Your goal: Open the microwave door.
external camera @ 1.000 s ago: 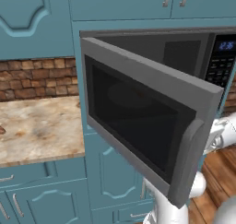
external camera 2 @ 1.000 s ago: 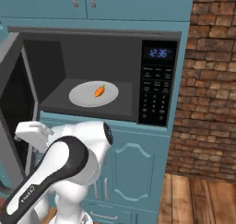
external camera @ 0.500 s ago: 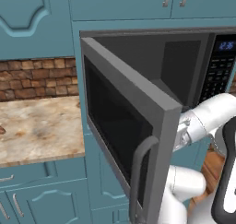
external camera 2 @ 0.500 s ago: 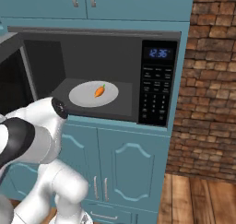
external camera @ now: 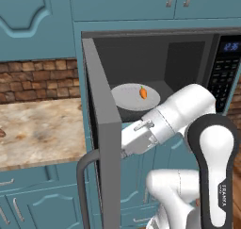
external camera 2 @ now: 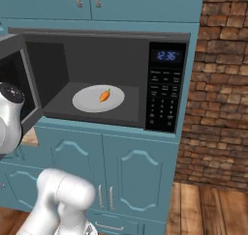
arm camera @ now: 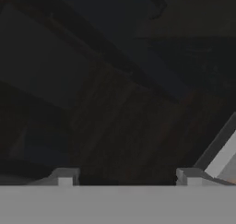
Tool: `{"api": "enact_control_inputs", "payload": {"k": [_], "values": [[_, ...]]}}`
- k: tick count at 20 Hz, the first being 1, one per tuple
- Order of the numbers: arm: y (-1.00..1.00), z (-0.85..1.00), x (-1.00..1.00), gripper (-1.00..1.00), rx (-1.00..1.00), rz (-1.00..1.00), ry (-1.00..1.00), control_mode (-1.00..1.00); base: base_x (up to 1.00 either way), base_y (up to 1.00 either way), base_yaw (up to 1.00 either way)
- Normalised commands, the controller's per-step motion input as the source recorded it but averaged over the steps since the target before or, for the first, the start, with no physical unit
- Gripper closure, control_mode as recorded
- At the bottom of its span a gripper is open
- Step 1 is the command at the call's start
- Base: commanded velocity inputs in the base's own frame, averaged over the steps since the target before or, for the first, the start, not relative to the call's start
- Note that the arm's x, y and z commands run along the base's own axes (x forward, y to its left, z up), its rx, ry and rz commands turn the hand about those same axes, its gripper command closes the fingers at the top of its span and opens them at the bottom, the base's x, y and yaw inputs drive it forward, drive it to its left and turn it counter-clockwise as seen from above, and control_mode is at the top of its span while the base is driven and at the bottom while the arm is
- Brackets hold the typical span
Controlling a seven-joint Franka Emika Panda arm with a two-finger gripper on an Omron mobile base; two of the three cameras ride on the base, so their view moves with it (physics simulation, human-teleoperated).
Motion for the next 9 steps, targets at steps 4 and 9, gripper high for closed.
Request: {"api": "enact_control_inputs", "payload": {"k": [4,9], "values": [[0.69,-0.1,-0.06,-1.0,0.07,-0.01,-0.04,-1.0,0.0,0.0,0.0],[0.0,-0.01,0.0,-1.0,-0.01,0.0,0.03,-1.0,0.0,0.0,0.0]]}}
